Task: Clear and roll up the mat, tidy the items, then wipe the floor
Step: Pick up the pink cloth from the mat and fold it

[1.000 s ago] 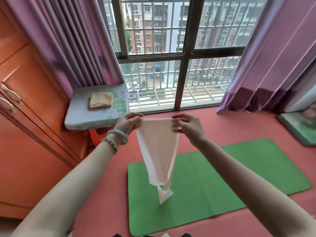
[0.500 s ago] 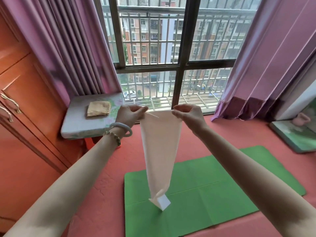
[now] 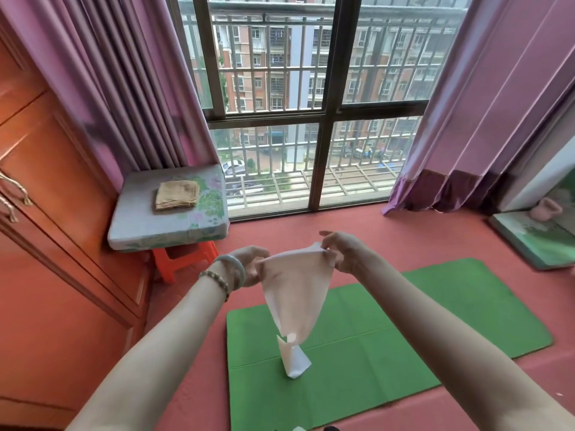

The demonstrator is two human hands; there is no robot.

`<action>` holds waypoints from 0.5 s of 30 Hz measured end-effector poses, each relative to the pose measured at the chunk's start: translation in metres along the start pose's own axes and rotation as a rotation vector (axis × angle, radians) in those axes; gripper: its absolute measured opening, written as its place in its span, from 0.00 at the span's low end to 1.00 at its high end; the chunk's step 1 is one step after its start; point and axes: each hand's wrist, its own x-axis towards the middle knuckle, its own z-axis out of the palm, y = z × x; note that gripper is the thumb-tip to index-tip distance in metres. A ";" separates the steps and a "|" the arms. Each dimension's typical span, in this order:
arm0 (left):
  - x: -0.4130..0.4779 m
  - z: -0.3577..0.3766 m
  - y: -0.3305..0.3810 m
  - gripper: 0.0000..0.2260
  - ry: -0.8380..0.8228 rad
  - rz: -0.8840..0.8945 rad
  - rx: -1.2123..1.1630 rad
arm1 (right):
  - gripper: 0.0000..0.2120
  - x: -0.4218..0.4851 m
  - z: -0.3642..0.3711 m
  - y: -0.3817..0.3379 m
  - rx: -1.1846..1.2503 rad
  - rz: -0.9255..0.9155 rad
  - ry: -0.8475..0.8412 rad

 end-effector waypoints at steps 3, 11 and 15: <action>0.001 0.001 -0.008 0.25 -0.065 0.003 -0.001 | 0.25 0.000 -0.001 0.002 0.005 -0.118 -0.068; 0.008 0.004 -0.001 0.10 0.069 0.214 -0.036 | 0.19 -0.010 -0.013 0.010 -0.153 -0.160 -0.232; 0.001 0.010 0.011 0.16 0.133 0.513 0.212 | 0.08 -0.009 -0.032 0.019 -0.283 -0.153 -0.150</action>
